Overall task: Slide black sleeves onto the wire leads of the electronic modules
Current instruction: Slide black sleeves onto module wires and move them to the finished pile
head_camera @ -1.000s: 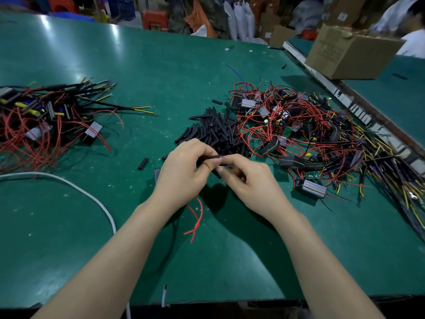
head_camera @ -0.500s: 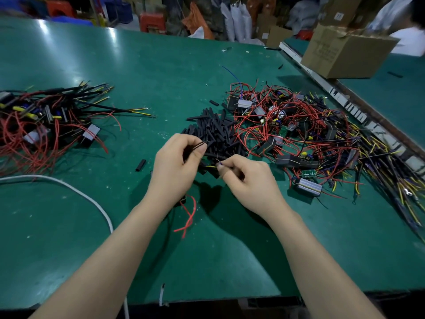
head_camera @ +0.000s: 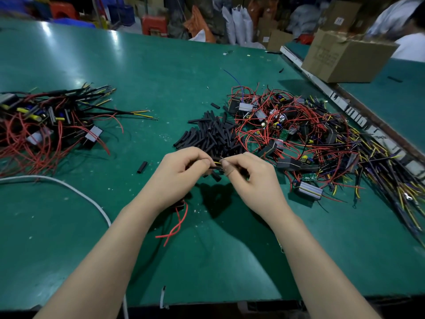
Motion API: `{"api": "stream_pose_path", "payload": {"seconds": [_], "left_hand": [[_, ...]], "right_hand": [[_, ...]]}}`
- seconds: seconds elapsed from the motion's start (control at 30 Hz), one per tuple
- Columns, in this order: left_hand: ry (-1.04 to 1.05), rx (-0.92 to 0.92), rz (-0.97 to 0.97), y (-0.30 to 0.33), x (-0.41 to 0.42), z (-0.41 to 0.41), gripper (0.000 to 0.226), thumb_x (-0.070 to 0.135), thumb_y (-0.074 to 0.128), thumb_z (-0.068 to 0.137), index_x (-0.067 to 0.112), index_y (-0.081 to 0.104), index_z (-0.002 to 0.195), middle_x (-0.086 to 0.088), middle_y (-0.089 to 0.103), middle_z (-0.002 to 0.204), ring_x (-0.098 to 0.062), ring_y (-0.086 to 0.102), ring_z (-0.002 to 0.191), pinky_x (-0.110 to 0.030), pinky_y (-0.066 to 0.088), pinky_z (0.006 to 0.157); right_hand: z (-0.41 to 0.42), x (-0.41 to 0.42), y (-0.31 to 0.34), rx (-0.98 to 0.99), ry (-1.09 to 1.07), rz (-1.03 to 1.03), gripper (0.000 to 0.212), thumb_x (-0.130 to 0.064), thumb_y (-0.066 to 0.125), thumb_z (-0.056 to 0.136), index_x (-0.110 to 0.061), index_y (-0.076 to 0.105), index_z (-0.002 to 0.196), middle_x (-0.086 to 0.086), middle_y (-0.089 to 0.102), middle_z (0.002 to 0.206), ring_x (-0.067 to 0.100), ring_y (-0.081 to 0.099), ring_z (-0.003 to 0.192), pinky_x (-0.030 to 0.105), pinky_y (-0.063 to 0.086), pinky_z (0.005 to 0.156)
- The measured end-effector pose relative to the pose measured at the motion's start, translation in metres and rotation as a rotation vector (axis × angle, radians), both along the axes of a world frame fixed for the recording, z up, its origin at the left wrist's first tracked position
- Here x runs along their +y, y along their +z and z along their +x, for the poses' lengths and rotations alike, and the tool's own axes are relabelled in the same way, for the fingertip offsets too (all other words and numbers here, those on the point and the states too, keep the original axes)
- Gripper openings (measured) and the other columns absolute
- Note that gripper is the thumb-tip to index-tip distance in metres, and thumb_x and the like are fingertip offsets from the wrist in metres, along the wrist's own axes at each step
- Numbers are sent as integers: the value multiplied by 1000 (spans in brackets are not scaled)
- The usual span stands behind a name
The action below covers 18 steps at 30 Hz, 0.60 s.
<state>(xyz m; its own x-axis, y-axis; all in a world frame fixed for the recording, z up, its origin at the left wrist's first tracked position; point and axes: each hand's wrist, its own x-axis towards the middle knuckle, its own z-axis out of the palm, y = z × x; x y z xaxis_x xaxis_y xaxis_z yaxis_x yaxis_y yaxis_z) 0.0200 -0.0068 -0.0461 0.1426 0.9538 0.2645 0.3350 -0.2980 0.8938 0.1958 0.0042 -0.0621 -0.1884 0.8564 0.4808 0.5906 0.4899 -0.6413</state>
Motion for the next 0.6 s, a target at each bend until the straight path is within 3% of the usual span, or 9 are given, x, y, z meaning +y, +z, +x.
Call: {"api": "stream_pose_path", "payload": {"seconds": [0.07, 0.17, 0.37, 0.6], "left_hand": [[-23, 64, 63, -3, 1, -1, 15, 19, 57, 93, 31, 65, 90, 9, 64, 72, -8, 60, 72, -22, 46, 71], [-25, 46, 105, -4, 3, -3, 13, 27, 56, 91, 38, 61, 97, 16, 64, 78, 3, 58, 75, -14, 45, 75], [55, 46, 184, -6, 3, 1, 15, 19, 63, 88, 33, 65, 91, 1, 67, 88, -15, 62, 85, -34, 49, 80], [108, 109, 221, -9, 3, 3, 8, 17, 60, 92, 19, 67, 94, 0, 63, 89, -14, 58, 86, -29, 46, 80]], "right_hand": [[-1, 0, 1, 30, 18, 25, 11, -17, 63, 91, -13, 74, 92, -1, 63, 78, 15, 56, 71, 32, 45, 65], [-2, -1, 1, 65, 28, 49, 11, -16, 64, 90, -11, 74, 92, 1, 65, 79, 15, 58, 73, 26, 45, 67], [-7, -3, -2, 117, 39, 81, 6, -16, 65, 89, -11, 69, 87, -5, 63, 77, 3, 53, 70, 19, 40, 66], [-8, -2, -3, 143, 48, 96, 8, -20, 64, 89, -14, 69, 89, -6, 63, 78, 10, 58, 72, 29, 47, 66]]}}
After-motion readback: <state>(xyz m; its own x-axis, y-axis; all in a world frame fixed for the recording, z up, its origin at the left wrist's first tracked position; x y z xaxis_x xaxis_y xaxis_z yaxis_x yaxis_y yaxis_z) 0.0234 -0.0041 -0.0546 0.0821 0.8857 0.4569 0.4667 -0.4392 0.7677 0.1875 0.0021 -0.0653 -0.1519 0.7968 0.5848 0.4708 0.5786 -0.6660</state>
